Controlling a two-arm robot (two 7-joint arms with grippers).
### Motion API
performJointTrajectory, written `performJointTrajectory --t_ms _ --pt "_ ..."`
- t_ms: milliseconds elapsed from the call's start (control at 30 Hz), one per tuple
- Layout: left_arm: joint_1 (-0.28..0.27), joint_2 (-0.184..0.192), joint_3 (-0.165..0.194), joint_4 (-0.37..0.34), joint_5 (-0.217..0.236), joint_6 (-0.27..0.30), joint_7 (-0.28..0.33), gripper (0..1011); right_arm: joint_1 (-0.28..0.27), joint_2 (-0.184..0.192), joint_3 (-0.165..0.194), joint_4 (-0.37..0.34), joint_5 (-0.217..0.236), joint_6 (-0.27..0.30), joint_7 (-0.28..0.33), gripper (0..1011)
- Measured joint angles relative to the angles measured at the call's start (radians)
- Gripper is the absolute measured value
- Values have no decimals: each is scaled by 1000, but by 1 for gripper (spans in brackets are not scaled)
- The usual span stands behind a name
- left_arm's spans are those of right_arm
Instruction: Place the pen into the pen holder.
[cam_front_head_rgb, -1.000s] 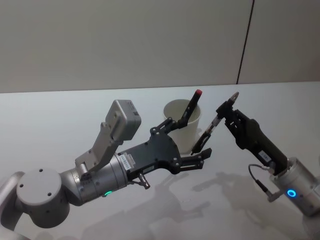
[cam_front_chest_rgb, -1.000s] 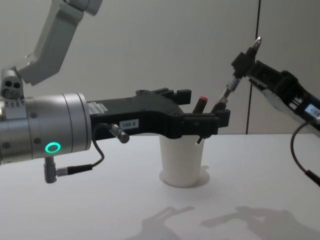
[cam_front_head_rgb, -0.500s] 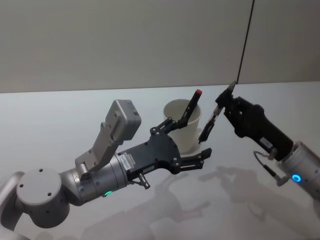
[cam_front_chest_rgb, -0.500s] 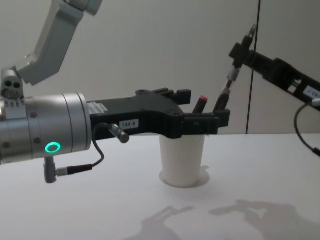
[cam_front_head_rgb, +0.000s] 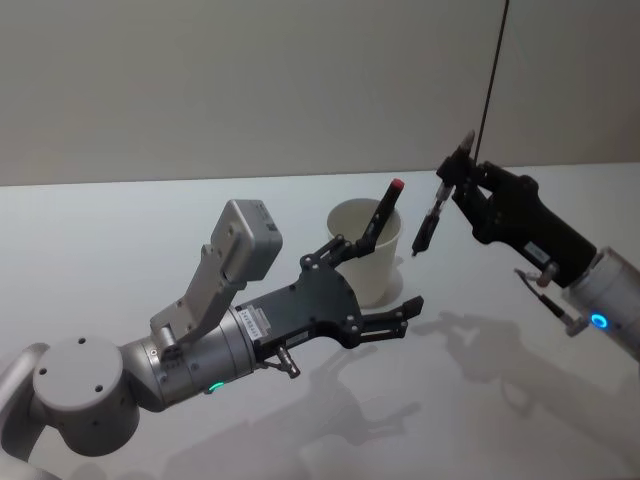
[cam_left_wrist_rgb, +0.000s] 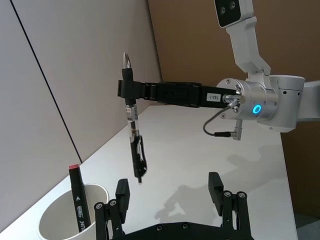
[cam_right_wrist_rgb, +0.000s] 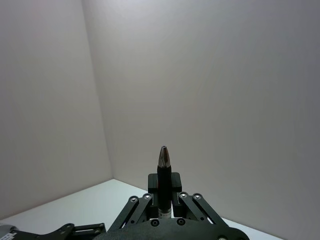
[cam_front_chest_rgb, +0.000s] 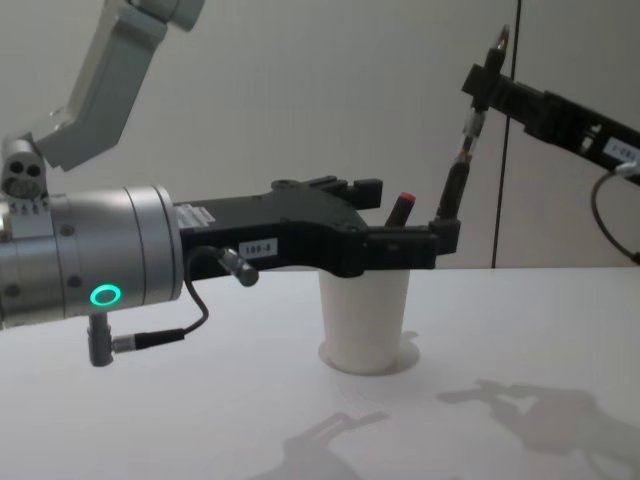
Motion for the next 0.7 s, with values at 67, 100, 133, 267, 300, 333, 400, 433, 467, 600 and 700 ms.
performJointTrajectory --t_ms 67,100,133,267,300,333,400,433,467,600,700 --pt "0 0 0 0 0 0 0 1002 10 -1 1 7 -12 -4 -6 140" --pt "0 0 0 0 0 0 0 1002 14 -2 1 11 -15 -6 -8 141" --pt "0 0 0 0 0 0 0 1003 17 -3 1 14 -20 -8 -10 140" --pt "0 0 0 0 0 0 0 1003 34 -9 2 32 -38 -19 -22 140" --pt "0 0 0 0 0 0 0 1002 41 -11 2 40 -43 -24 -27 140" --pt "0 0 0 0 0 0 0 1002 45 -13 1 45 -46 -27 -29 140" --pt "0 0 0 0 0 0 0 1003 54 -17 0 57 -52 -36 -34 140" --pt "0 0 0 0 0 0 0 1002 57 -18 0 62 -54 -39 -36 140" --pt "0 0 0 0 0 0 0 1002 64 -22 -2 72 -57 -44 -39 140" --pt "0 0 0 0 0 0 0 1003 79 -31 -7 92 -62 -56 -44 140" --pt "0 0 0 0 0 0 0 1002 91 -39 -12 110 -66 -64 -46 141"
